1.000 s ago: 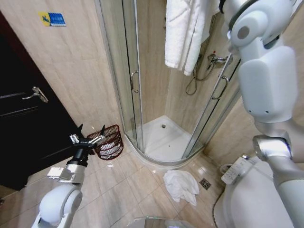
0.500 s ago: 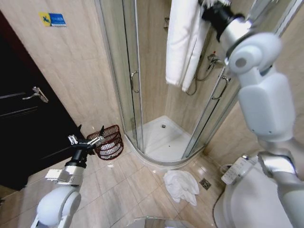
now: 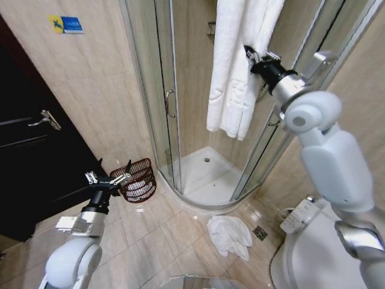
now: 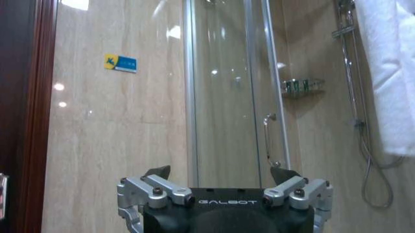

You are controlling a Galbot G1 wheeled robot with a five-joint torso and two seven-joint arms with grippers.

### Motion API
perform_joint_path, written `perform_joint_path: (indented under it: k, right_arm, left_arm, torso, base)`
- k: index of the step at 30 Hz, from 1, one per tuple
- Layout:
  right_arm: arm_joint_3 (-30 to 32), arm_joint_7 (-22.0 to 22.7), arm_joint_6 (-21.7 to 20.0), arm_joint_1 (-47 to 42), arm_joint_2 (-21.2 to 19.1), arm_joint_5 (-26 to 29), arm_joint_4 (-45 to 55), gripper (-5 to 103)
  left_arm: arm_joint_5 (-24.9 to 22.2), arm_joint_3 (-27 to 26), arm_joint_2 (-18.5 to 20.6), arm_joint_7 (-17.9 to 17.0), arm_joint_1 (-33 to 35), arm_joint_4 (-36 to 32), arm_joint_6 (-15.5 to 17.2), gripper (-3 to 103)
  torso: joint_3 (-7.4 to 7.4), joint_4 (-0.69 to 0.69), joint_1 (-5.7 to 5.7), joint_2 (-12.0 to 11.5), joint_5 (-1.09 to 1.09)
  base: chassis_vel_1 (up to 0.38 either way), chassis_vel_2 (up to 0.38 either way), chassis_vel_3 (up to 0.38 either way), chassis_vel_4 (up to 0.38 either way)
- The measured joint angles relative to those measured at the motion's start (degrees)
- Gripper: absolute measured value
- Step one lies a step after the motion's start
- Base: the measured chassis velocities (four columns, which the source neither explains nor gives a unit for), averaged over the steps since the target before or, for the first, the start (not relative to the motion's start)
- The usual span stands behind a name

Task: Discard the used towel into the hamper.

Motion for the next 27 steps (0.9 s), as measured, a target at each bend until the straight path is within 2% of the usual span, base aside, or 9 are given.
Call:
perform_joint_path:
  k: [12, 16, 20, 27]
  right_arm:
    - [5.3, -0.1, 0.2, -14.2, 0.2, -2.2, 3.9, 7]
    - [8.3, -0.5, 1.6, -19.6, 0.2, -3.2, 5.4, 7]
    - [13.1, -1.5, 3.3, -27.2, 0.5, -6.1, 7.5, 7]
    - [15.6, -1.3, 4.5, -35.7, 2.1, -9.6, 9.9, 7]
  left_arm:
    - [-0.1, 0.3, 0.2, 0.1, 0.0, 0.1, -0.3, 100]
    - [-0.1, 0.4, 0.1, 0.1, 0.2, 0.1, -0.4, 100]
    - [-0.2, 0.1, 0.2, 0.1, 0.5, 0.0, -0.4, 100]
    - [-0.2, 0.5, 0.3, 0.1, 0.2, 0.0, -0.4, 100]
  torso:
    - [0.01, 0.0, 0.0, 0.0, 0.01]
    - [0.01, 0.0, 0.0, 0.0, 0.01]
    - [0.0, 0.0, 0.0, 0.0, 0.01]
    - [0.01, 0.0, 0.0, 0.0, 0.02]
  base:
    - [0.0, 0.0, 0.0, 0.0]
    - [0.0, 0.0, 0.0, 0.0]
    - [0.0, 0.0, 0.0, 0.0]
    - [0.0, 0.0, 0.0, 0.0]
